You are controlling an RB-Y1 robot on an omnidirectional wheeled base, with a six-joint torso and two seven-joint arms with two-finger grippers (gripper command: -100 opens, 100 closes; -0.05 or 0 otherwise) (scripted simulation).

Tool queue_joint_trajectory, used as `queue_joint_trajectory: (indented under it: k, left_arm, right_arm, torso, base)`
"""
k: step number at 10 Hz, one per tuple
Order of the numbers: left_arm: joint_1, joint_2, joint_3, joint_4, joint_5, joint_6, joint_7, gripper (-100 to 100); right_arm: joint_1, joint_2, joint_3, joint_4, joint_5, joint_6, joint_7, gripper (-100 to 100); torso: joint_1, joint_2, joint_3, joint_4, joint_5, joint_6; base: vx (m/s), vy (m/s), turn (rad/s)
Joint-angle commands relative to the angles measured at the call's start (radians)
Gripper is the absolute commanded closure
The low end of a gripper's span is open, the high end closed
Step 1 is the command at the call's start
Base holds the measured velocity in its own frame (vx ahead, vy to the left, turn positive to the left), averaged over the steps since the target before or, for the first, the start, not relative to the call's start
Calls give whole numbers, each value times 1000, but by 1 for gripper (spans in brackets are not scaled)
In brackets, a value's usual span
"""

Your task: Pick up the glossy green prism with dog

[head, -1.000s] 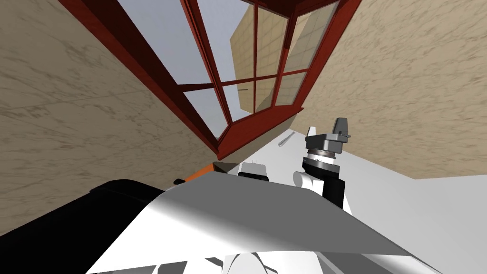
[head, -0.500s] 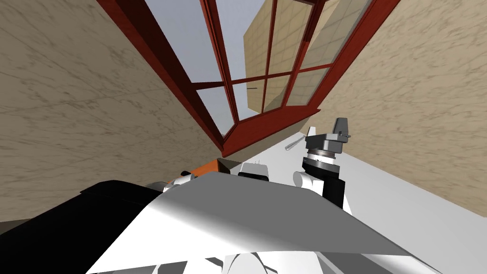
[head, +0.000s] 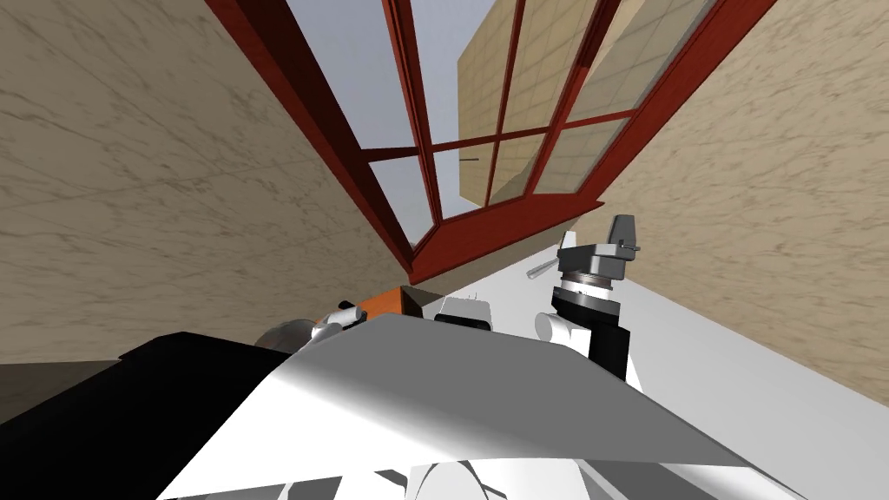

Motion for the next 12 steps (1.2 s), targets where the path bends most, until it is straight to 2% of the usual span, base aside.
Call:
queue_joint_trajectory:
  k: [1, 2, 3, 4, 5, 6, 7, 8, 10, 11, 12]
  left_arm:
    - [-50, -38, 50, 5, -50, 50, -50, 100]
    - [-63, -38, 76, 5, -86, 56, -61, 100]
    - [-81, -38, 76, 5, -108, 56, -62, 100]
    - [-114, -74, 121, 11, -143, 108, -104, 100]
    - [-141, -74, 149, 11, -172, 112, -126, 100]
    - [-159, -74, 151, 11, -203, 112, -126, 100]
    - [-199, -110, 193, 17, -235, 164, -169, 100]
    - [-232, -110, 222, 17, -262, 168, -190, 100]
    - [-237, -110, 225, 17, -299, 168, -190, 100]
    - [-281, -147, 274, 23, -339, 221, -239, 100]
    - [-315, -147, 300, 23, -367, 225, -253, 100]
  right_arm:
    - [0, 0, 0, 0, 0, 0, 0, 0]
    - [0, 0, 0, 0, 0, 0, 0, 0]
    - [0, 0, 0, 0, 0, 0, 0, 0]
    - [0, 0, 0, 0, 0, 0, 0, 0]
    - [0, 0, 0, 0, 0, 0, 0, 0]
    - [0, 0, 0, 0, 0, 0, 0, 0]
    - [0, 0, 0, 0, 0, 0, 0, 0]
    - [0, 0, 0, 0, 0, 0, 0, 0]
    - [0, 0, 0, 0, 0, 0, 0, 0]
    - [0, 0, 0, 0, 0, 0, 0, 0]
    - [0, 0, 0, 0, 0, 0, 0, 0]
  torso:
    - [0, 0, 0, 0, 0, 0]
    - [0, 0, 0, -1, 0, -3]
    - [0, 0, 0, -1, 0, -3]
    - [0, 0, 0, 0, 0, 0]
    - [0, 0, 0, -1, 0, -4]
    - [-1, 0, 0, -1, 0, -2]
    - [-1, 0, 0, 0, 0, 0]
    - [0, 0, -1, -1, 0, -3]
    - [-1, 0, 0, 0, 0, -1]
    - [0, 0, 0, 0, 0, -1]
    - [0, 0, 0, -1, 0, -4]
  base:
    - [12, 4, 309]
    - [14, -11, 365]
    - [1, -13, 66]
    - [8, -2, 339]
    - [10, -14, 286]
    - [1, -13, 1]
    - [12, -1, 298]
    - [11, -13, 281]
    - [2, -6, 5]
    - [10, 2, 328]
    - [9, -15, 334]
